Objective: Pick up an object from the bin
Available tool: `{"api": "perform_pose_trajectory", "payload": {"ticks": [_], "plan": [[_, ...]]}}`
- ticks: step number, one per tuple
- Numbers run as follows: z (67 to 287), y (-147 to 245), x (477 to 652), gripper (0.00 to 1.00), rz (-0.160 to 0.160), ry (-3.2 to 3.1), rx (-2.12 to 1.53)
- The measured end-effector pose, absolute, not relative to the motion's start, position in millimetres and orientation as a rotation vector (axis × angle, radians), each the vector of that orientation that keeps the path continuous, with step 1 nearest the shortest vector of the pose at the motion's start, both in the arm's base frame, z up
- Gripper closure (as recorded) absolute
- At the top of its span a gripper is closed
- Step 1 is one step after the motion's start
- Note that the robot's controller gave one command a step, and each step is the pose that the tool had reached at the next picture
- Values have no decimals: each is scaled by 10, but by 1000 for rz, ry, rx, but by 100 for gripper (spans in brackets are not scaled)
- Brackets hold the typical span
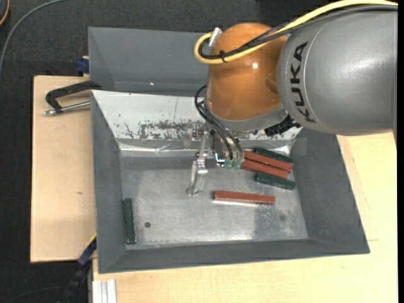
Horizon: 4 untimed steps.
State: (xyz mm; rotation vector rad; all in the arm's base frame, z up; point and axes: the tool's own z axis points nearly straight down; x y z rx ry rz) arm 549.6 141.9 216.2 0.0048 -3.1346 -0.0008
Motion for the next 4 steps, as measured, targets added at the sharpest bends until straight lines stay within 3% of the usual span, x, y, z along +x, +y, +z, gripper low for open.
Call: {"api": "perform_pose_trajectory", "payload": {"ticks": [1, 2, 3, 4], "plan": [[1232, 698, 5537, 0, -1, -3140, -121], [669, 62, 5036, 0, 4, -3131, -105], [704, 109, 5074, 100, -2, -3141, -98], [2221, 512, 5138, 100, -4, -3154, 106]]}}
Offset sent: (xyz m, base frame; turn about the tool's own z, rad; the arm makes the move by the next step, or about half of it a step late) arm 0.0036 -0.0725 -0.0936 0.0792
